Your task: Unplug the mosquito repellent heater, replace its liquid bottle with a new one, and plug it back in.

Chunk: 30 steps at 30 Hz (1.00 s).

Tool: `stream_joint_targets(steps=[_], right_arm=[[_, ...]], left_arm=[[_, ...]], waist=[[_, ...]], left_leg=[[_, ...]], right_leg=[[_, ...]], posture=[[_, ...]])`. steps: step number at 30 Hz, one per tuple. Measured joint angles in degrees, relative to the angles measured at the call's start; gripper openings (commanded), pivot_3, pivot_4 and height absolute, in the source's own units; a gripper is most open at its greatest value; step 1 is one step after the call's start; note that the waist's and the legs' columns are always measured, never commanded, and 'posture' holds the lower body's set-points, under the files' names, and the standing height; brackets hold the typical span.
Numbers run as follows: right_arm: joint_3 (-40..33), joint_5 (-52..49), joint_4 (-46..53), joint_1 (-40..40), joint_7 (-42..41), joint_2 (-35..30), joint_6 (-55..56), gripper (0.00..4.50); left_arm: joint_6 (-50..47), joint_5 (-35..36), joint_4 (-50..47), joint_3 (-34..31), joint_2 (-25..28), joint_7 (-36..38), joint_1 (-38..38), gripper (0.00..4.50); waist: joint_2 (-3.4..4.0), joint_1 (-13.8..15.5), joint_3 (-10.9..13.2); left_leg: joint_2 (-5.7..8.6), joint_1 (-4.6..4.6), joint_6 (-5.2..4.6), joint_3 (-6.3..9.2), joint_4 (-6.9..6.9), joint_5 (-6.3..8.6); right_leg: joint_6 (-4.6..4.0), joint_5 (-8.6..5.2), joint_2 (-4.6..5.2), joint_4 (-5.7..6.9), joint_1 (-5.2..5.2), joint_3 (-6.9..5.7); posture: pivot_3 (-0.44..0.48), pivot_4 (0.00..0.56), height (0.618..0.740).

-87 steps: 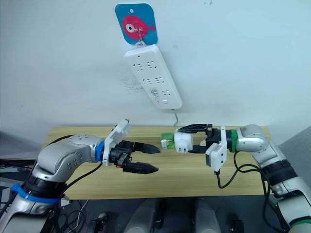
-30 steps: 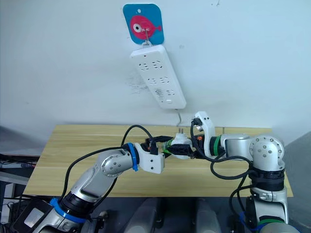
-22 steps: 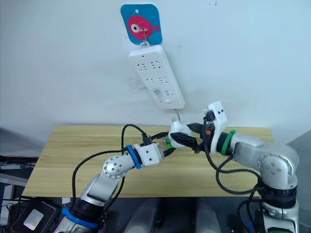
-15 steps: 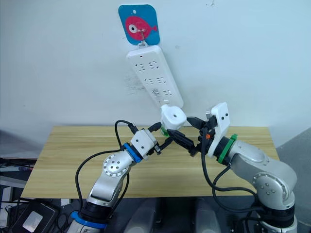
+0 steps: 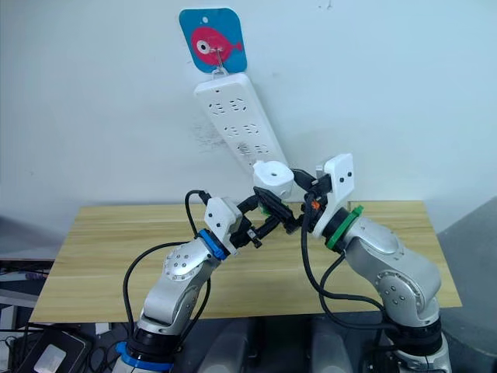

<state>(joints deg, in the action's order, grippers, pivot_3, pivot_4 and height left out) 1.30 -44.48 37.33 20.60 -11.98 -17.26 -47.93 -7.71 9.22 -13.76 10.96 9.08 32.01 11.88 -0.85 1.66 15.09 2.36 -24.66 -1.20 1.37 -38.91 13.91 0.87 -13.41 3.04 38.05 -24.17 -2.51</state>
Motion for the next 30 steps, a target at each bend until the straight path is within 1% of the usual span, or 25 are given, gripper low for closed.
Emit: stream_joint_targets(steps=[6, 9, 11, 12, 21, 25, 28, 30], right_arm=[[1.68, 2.72, -0.93, 0.12, -0.45, -0.20, 0.41, 4.50], [2.16, 3.33, -1.51, 0.11, -0.51, -0.18, 0.57, 3.90], [2.16, 3.75, -1.73, 0.06, -0.53, 0.10, 1.09, 3.26], [2.14, 3.83, -1.77, -0.01, -0.51, 0.34, 1.27, 3.05], [1.86, 3.65, -2.17, -0.26, -0.47, 1.00, 1.36, 3.05], [1.68, 3.73, -2.26, -0.26, -0.43, 0.63, 1.28, 3.05], [0.05, 3.66, -2.28, -0.94, -0.42, 0.25, 1.26, 3.05], [-0.71, 3.75, -2.26, -2.24, -0.69, -1.09, 1.34, 3.05]], left_arm=[[0.02, -0.39, -0.24, 0.36, 0.28, -0.15, 0.00, 2.21], [0.04, -0.47, -0.59, 1.18, 0.26, -0.21, 0.00, 2.21], [0.03, -0.62, -0.86, 1.26, 0.27, -0.47, -0.01, 2.21], [0.03, -0.74, -0.98, 1.37, 0.26, -0.66, -0.01, 2.21], [-0.46, -0.79, -1.59, 2.09, 0.29, -1.94, -0.50, 2.21], [-0.79, -0.15, -2.50, 1.99, 1.57, -1.51, -1.04, 3.60], [-1.27, 1.02, -4.45, 0.78, 4.35, -0.24, -2.45, 4.50], [-2.21, 1.55, -5.30, -1.08, 5.13, -0.66, -3.29, 4.50]], waist=[[0.00, -0.02, -0.01], [0.00, -0.02, -0.01], [0.00, -0.04, -0.01], [0.00, -0.05, -0.01], [0.00, -0.06, -0.01], [0.00, -0.09, -0.01], [0.01, -0.15, -0.02], [0.01, -0.12, -0.02]], left_leg=[[0.00, 0.00, 0.00, 0.00, 0.00, 0.00], [0.00, 0.00, 0.00, 0.00, 0.00, 0.00], [0.00, 0.00, 0.00, 0.00, 0.00, 0.00], [0.00, 0.01, 0.00, 0.00, 0.00, 0.00], [0.00, 0.01, -0.01, 0.00, 0.00, 0.00], [0.00, 0.01, -0.01, 0.00, 0.01, 0.00], [-0.01, 0.01, 0.00, 0.01, 0.02, 0.00], [0.00, 0.01, -0.01, 0.01, 0.02, 0.01]], right_leg=[[0.00, 0.00, 0.00, 0.00, 0.00, 0.00], [0.00, 0.00, 0.00, 0.00, 0.00, 0.01], [0.00, 0.00, 0.00, 0.00, 0.00, 0.01], [0.00, 0.00, 0.00, 0.01, 0.00, 0.01], [0.00, 0.00, 0.00, 0.00, 0.00, 0.01], [0.00, 0.00, 0.00, 0.00, -0.01, 0.01], [-0.01, -0.01, 0.00, 0.00, -0.01, 0.01], [-0.01, -0.01, 0.01, -0.01, 0.01, 0.02]], posture=[[0.083, 0.207, 0.740], [0.084, 0.209, 0.740], [0.084, 0.209, 0.740], [0.084, 0.209, 0.740], [0.084, 0.213, 0.740], [0.084, 0.213, 0.740], [0.092, 0.216, 0.740], [0.092, 0.216, 0.740]])
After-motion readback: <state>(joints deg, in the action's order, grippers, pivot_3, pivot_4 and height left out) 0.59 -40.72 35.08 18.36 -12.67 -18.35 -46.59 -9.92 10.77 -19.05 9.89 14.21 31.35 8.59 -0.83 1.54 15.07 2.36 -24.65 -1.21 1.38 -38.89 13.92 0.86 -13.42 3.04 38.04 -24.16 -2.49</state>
